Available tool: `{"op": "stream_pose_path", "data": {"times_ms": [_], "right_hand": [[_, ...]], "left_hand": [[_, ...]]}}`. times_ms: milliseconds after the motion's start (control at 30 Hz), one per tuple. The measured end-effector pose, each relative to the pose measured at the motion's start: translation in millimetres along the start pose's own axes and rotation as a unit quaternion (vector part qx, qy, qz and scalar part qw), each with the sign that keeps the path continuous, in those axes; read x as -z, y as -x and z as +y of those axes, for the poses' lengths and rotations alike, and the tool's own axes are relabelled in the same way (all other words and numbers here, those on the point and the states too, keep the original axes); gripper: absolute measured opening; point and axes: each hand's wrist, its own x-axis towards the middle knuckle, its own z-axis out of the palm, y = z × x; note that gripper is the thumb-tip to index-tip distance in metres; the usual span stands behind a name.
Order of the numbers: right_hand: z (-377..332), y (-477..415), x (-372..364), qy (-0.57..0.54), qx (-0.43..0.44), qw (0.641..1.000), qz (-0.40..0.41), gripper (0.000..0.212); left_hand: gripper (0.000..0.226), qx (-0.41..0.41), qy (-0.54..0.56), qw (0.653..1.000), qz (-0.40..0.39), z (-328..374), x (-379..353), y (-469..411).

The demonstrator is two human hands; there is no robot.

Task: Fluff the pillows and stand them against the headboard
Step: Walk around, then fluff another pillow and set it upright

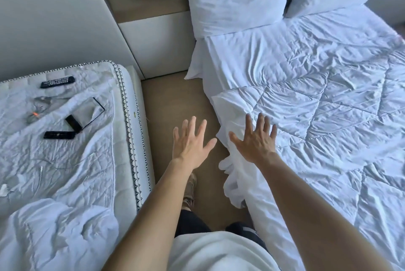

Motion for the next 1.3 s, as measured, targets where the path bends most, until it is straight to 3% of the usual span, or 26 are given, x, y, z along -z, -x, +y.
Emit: {"op": "stream_pose_path", "data": {"times_ms": [233,567,1300], "right_hand": [[-60,-78,35,-0.025,-0.066,0.997,0.015,0.089],[-99,-185,82,-0.047,-0.088,0.994,0.039,0.088],[-40,-519,174,-0.085,-0.105,0.99,0.043,0.09]], "left_hand": [[0.074,-0.065,-0.018,0.998,-0.014,-46,51,-112],[0.075,-0.082,-0.041,0.996,-0.01,-81,99,-245],[0.077,-0.119,-0.078,0.99,-0.026,-1,152,-579]]}}
